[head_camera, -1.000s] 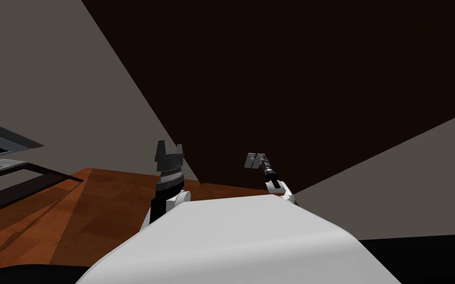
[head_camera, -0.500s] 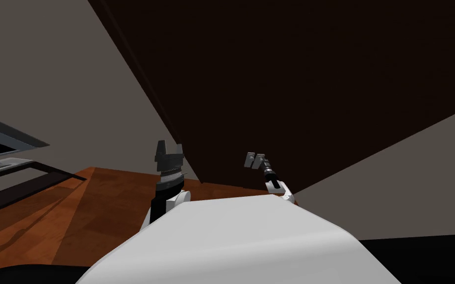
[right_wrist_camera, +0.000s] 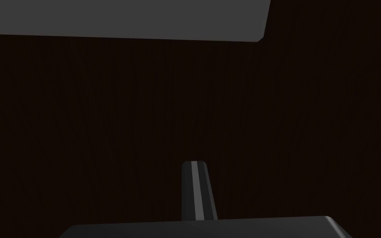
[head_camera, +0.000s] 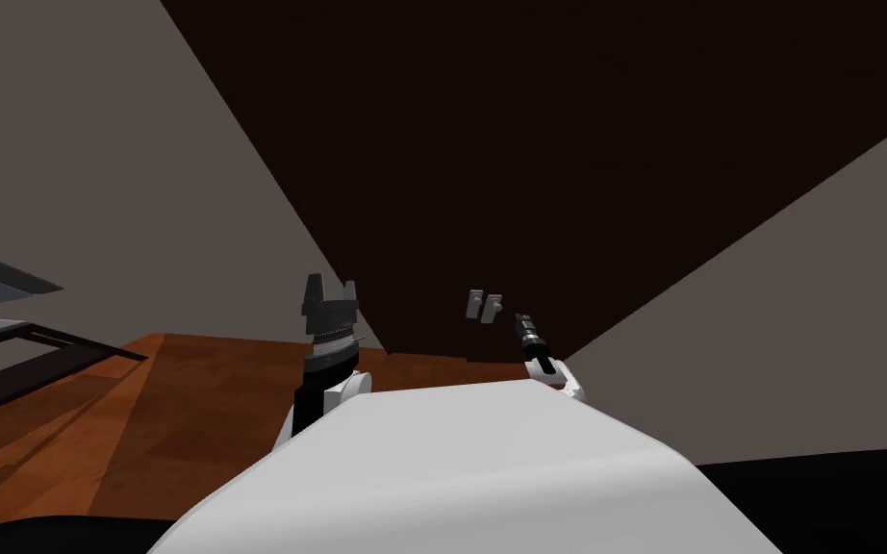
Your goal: Pull the door open
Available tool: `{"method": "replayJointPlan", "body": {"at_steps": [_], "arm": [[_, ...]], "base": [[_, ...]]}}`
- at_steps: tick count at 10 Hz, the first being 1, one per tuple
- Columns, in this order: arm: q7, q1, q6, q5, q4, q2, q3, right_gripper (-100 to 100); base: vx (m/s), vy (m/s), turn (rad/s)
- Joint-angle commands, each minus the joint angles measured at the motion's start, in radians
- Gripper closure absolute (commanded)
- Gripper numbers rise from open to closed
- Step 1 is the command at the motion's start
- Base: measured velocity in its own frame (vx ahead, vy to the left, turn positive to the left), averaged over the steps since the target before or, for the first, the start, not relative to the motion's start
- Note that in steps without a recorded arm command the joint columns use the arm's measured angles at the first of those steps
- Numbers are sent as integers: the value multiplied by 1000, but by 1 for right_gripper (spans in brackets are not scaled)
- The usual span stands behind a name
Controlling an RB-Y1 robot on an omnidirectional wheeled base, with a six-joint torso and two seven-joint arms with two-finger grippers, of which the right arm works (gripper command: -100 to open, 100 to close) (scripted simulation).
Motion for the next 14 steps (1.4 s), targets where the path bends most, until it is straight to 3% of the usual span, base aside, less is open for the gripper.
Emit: {"method": "replayJointPlan", "body": {"at_steps": [1, 6, 7, 8, 11, 14], "arm": [[-9, 8, -9, 4, -13, 1, 13, -100], [-41, 26, -42, 21, -61, 12, 72, -100], [-36, 25, -37, 20, -55, 13, 64, -100], [-30, 38, -33, 14, -39, 3, 36, -100], [-14, 44, -26, 4, -8, -9, -6, -100], [-7, 24, -29, 4, -3, 0, 1, -100]], "base": [[-179, 18, 47], [-188, 87, 75], [-78, 38, 8], [-20, -48, -183], [54, -119, -117], [167, -33, 41]]}}
